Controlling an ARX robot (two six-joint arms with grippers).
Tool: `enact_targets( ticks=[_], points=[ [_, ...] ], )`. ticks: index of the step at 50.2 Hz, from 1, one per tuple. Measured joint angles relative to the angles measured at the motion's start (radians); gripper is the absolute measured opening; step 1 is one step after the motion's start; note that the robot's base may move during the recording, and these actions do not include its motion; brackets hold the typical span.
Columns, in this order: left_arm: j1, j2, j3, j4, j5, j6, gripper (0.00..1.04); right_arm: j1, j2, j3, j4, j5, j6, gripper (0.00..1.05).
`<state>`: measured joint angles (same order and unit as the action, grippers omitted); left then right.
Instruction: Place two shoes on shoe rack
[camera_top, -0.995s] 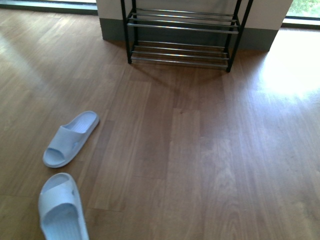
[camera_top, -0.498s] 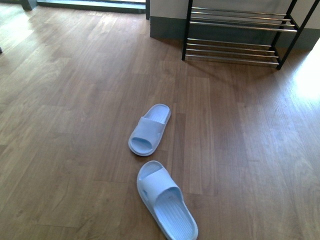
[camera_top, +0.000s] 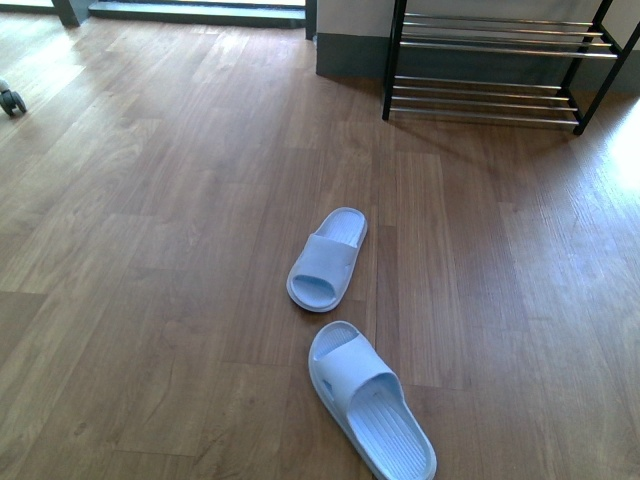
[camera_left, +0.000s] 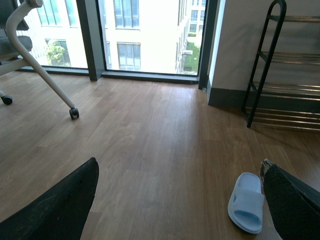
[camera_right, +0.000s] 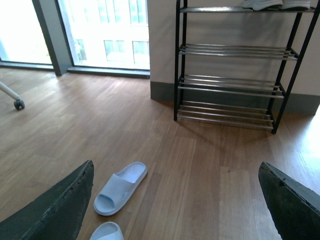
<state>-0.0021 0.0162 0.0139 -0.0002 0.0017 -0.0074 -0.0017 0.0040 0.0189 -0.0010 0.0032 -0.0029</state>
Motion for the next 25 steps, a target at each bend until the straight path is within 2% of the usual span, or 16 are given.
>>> enact_targets(
  ticks=[25],
  points=[
    [0.0,0.0,0.0,0.0,-0.003,0.0,0.95,0.0,0.0,0.0,0.0,-0.004,0.0,0.96]
  ],
)
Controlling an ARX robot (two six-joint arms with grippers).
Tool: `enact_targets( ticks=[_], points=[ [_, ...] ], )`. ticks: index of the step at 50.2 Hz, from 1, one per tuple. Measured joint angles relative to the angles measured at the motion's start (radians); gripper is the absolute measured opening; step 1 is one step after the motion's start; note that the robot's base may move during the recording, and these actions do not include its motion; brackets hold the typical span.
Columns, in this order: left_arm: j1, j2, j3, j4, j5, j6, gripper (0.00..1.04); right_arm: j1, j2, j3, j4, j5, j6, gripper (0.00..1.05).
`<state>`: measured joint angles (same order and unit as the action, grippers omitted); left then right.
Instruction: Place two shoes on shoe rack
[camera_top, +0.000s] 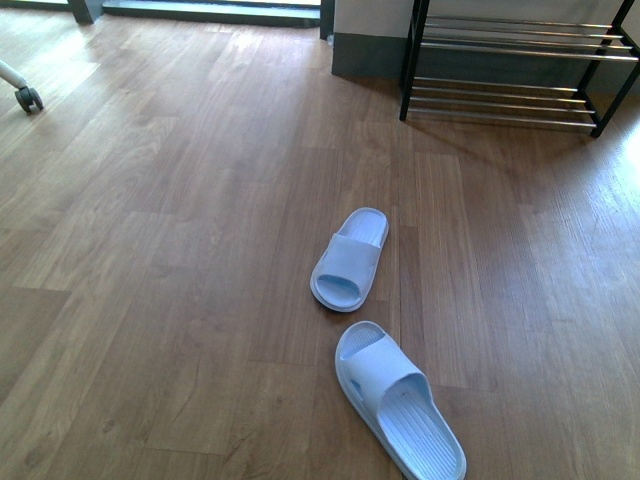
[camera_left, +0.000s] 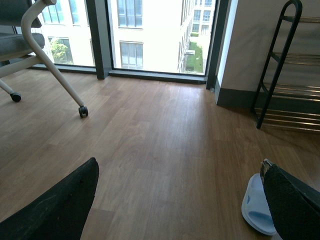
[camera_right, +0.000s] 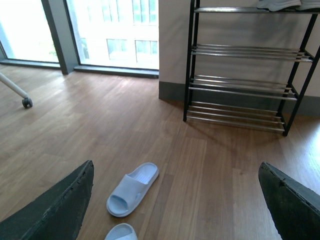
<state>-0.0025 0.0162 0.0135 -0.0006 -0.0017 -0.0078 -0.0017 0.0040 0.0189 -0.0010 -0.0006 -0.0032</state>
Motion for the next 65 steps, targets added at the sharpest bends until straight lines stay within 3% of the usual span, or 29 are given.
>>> enact_targets(
  ticks=[58,65],
  points=[
    [0.0,0.0,0.0,0.0,0.0,0.0,0.95,0.0,0.0,0.0,0.0,0.0,0.0,0.96],
    [0.0,0.0,0.0,0.0,0.001,0.0,0.95,-0.001,0.071,0.026,-0.147,-0.014,-0.016,0.96]
  ],
)
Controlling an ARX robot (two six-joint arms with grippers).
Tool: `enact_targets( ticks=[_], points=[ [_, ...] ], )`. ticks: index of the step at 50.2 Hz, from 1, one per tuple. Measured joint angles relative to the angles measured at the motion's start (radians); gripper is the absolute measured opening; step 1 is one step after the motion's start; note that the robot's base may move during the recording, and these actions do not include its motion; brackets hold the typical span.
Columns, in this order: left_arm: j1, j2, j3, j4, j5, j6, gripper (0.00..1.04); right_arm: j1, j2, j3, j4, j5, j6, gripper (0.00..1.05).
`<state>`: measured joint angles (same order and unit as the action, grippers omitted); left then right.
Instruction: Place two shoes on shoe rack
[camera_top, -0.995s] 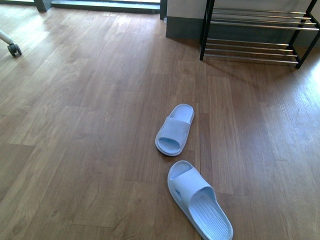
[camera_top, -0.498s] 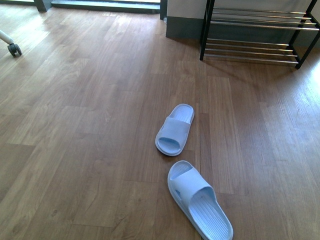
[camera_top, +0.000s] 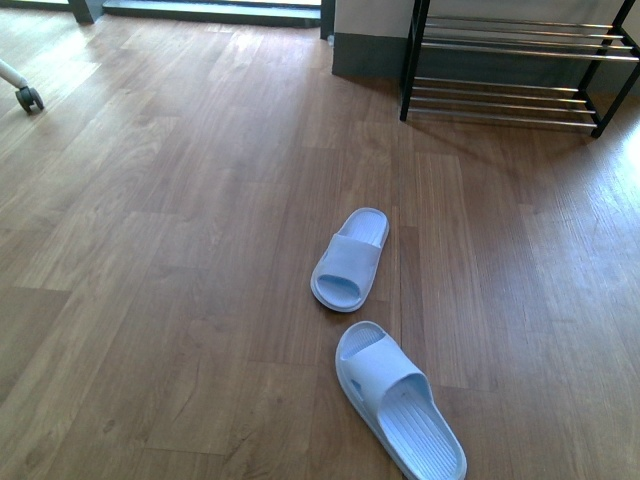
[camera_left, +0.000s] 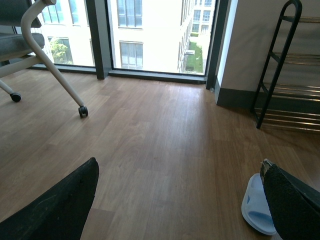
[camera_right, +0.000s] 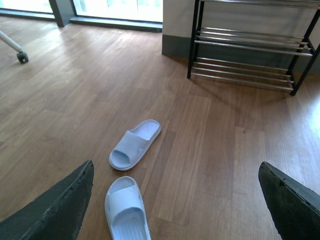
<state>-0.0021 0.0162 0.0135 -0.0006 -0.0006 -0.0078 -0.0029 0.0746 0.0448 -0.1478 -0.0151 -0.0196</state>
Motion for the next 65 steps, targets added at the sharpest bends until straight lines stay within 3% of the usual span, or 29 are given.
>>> enact_targets(
  ticks=[65],
  points=[
    [0.0,0.0,0.0,0.0,0.0,0.0,0.95,0.01,-0.001,0.001,0.002,0.035,-0.005,0.96]
  ],
)
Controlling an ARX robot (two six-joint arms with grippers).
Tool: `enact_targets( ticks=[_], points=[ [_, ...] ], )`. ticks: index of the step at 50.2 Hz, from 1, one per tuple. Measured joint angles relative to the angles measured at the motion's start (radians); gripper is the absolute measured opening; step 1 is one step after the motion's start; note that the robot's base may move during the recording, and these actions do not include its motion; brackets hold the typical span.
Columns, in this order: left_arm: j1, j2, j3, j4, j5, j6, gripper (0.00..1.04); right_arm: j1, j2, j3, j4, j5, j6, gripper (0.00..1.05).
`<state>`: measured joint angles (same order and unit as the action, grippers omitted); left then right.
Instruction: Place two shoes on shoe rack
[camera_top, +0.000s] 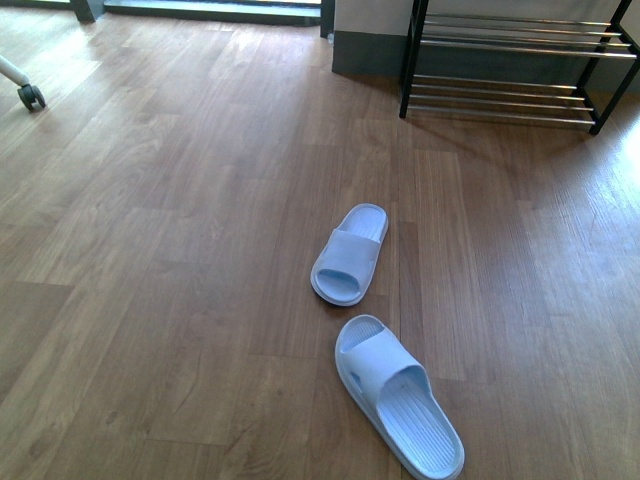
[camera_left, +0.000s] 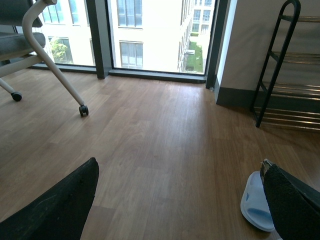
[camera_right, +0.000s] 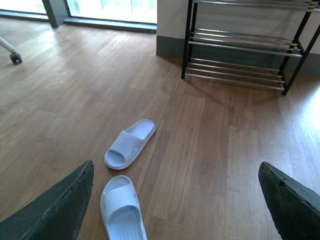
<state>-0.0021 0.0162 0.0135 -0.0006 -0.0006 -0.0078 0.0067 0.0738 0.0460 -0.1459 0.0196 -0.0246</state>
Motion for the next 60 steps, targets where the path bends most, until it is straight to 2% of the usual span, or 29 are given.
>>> enact_targets(
  ticks=[60],
  points=[
    [0.0,0.0,0.0,0.0,-0.002,0.0,0.95,0.0,-0.003,0.003,0.0,0.0,-0.002,0.96]
  ],
)
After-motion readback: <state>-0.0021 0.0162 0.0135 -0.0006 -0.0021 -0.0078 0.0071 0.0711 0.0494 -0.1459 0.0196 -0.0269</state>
